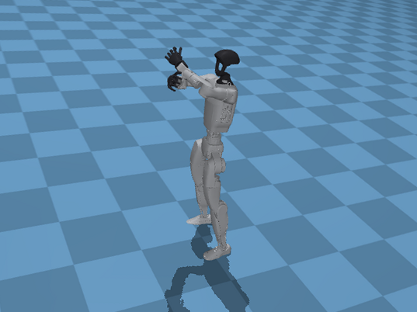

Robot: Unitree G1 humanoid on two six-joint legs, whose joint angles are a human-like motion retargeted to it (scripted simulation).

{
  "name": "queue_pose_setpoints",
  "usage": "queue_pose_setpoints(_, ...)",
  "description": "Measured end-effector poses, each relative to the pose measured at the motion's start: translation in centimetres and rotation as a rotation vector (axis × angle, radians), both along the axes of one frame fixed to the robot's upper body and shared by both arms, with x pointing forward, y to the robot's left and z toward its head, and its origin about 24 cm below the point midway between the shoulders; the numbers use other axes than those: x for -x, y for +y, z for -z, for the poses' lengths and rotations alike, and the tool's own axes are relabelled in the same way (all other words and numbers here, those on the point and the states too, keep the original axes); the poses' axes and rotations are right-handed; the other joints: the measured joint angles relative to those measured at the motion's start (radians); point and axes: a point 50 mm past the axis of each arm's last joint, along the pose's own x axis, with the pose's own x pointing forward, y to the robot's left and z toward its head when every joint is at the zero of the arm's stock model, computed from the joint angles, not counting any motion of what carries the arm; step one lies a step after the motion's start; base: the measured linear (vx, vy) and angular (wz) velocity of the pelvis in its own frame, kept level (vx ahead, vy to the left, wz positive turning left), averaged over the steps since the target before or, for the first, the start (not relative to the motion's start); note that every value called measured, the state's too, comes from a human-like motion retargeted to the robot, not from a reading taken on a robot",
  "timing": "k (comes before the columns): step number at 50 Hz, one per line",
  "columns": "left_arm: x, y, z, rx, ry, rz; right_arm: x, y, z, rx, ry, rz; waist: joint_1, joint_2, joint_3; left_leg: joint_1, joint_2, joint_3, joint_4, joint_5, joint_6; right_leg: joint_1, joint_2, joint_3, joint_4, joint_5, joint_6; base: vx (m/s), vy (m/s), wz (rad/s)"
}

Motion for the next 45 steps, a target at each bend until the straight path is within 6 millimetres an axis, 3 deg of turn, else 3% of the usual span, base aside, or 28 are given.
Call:
queue_pose_setpoints(10, -0.3, 0.3, 0.3, 0.014, 0.023, 0.0, -0.3, -0.3, 0.1, 0.019, 0.001, 0.007, 0.005, -0.002, 0.015, 0.007, -0.001, 0.002, -0.001, 0.0, 0.0, 0.005, -0.001, 0.003, 0.0, 0.001, 0.0, 0.0, 0.0, 0.0)
queue_pose_setpoints(30, -2.2, 2.8, 0.2, 0.074, 0.03, -0.096, -1.4, -1.8, 0.1, -0.082, 0.093, 0.043, -0.01, -0.003, 0.026, 0.005, -0.002, 0.004, -0.002, 0.005, 0.0, 0.002, -0.001, 0.006, -0.002, 0.005, 0.0, 0.0, 0.0, 0.0)
queue_pose_setpoints(35, -3.7, 5.4, -0.1, 0.162, 0.049, -0.192, -2.5, -3.3, 0.5, -0.157, 0.156, 0.097, -0.021, -0.004, 0.026, 0.005, -0.004, 0.005, -0.001, 0.005, 0.0, 0.002, -0.003, 0.007, 0.0, 0.005, 0.0, 0.0, 0.0, 0.0)
queue_pose_setpoints(37, -4.5, 7.1, 0.0, 0.229, 0.066, -0.256, -3.5, -4.5, 0.7, -0.176, 0.132, 0.225, -0.027, -0.003, 0.034, 0.014, -0.004, 0.005, -0.002, 0.005, 0.0, 0.009, -0.004, 0.007, 0.002, 0.002, 0.0, 0.0, 0.0, 0.0)
queue_pose_setpoints(40, -5.9, 9.9, 0.6, 0.317, 0.113, -0.348, -4.6, -6.2, 1.5, -0.223, 0.176, 0.329, -0.034, -0.004, 0.034, 0.016, -0.005, 0.006, -0.001, 0.005, 0.0, 0.012, -0.006, 0.009, 0.001, 0.003, 0.0, 0.0, 0.0, 0.0)
queue_pose_setpoints(42, -6.8, 12.1, 1.3, 0.369, 0.146, -0.408, -5.0, -7.1, 2.2, -0.243, 0.245, 0.283, -0.041, -0.003, 0.037, 0.015, -0.006, 0.005, -0.001, 0.006, 0.0, 0.011, -0.007, 0.007, 0.002, 0.003, 0.0, 0.0, 0.0, 0.0)
queue_pose_setpoints(45, -7.9, 15.6, 3.2, 0.456, 0.215, -0.519, -6.2, -9.5, 3.4, -0.26, 0.279, 0.413, -0.048, -0.003, 0.041, 0.018, -0.006, 0.006, -0.002, 0.006, 0.0, 0.013, -0.008, 0.008, 0.003, 0.002, 0.0, 0.0, 0.0, 0.0)
